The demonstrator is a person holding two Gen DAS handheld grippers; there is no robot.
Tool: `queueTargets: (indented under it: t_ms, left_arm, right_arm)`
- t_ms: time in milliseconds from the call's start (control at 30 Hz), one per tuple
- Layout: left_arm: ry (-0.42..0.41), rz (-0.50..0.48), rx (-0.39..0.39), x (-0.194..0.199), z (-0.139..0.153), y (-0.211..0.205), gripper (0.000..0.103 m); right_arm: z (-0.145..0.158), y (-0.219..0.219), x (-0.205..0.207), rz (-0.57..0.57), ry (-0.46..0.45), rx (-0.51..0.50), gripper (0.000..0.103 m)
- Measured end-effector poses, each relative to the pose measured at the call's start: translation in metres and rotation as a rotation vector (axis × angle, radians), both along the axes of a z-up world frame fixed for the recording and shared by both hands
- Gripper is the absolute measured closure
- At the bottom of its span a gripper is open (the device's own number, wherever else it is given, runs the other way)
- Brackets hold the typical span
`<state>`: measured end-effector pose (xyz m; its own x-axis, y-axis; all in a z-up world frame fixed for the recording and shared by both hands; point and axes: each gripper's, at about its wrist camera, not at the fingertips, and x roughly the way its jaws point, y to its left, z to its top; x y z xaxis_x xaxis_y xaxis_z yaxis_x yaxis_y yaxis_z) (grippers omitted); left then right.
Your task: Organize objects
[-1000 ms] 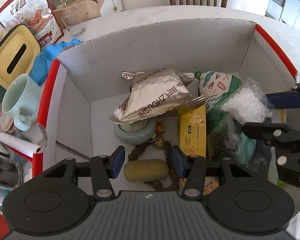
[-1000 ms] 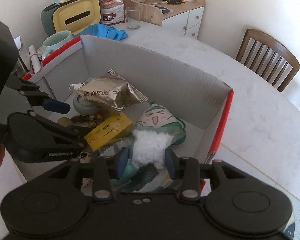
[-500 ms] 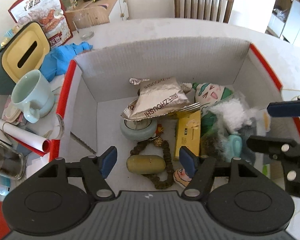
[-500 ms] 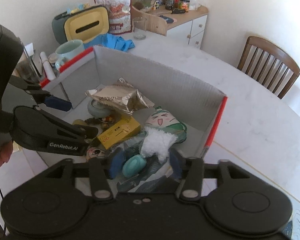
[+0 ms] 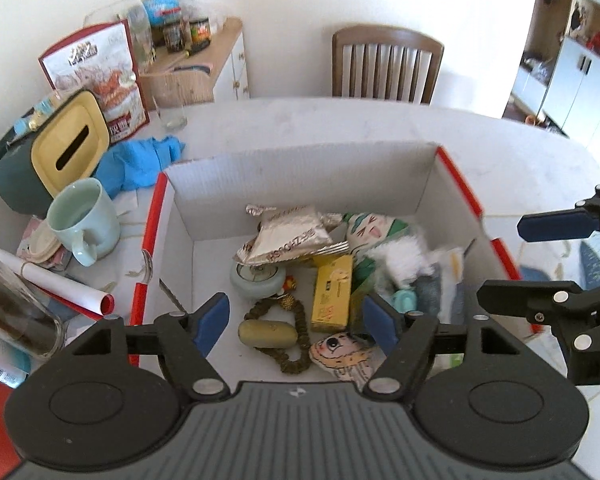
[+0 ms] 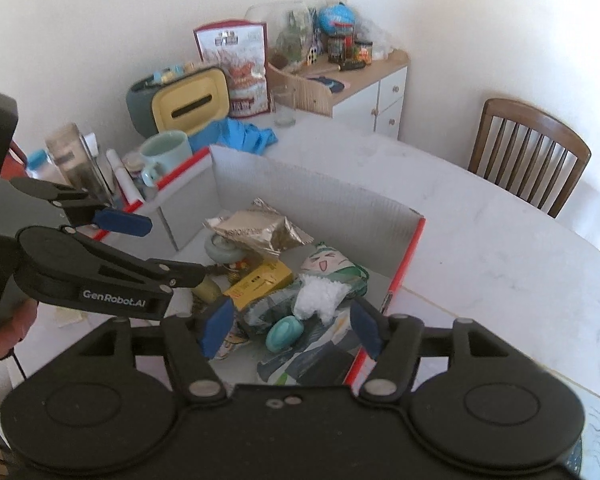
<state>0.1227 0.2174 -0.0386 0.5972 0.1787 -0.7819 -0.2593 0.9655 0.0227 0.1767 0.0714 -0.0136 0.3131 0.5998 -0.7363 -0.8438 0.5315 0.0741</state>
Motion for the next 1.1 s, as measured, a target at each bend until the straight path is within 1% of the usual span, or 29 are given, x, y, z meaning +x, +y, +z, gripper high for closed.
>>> queueTargets:
  t_ms: [100,200,333,400,533,633,700,867,1100]
  left_arm:
    - [-0.034,0.012,-0.009,-0.01,0.009,-0.003,0.022]
    - [-0.065,0.022,-0.015,-0.02,0.017,-0.005,0.02]
    - [-0.101,0.04,-0.024,-0.032,0.026,-0.008,0.019]
    - [-0.118,0.046,-0.028,-0.038,0.03,-0.01,0.018]
    - [-0.153,0.061,-0.031,-0.048,0.036,-0.015,0.005]
    - [-0.174,0.06,-0.029,-0.055,0.039,-0.02,0.002]
    - [-0.186,0.057,-0.023,-0.058,0.04,-0.024,0.0]
    - [-0.205,0.039,-0.015,-0.067,0.041,-0.037,0.0]
    - [-0.216,0.03,0.015,-0.077,0.041,-0.052,0.0]
  right_arm:
    - [0.009,-0.01,-0.005,0.002,0.002,0.033,0.036]
    - [0.018,-0.019,-0.011,0.004,-0.009,0.07,0.031]
    - [0.028,-0.031,-0.018,0.011,-0.02,0.119,0.027]
    - [0.033,-0.038,-0.023,0.012,-0.03,0.145,0.021]
    - [0.039,-0.048,-0.031,0.02,-0.043,0.182,0.017]
    - [0.041,-0.055,-0.036,0.026,-0.047,0.207,0.013]
    - [0.041,-0.061,-0.039,0.028,-0.056,0.224,0.006]
    - [0.04,-0.076,-0.044,0.019,-0.044,0.271,0.002]
    - [0.038,-0.095,-0.048,-0.008,-0.028,0.326,0.001]
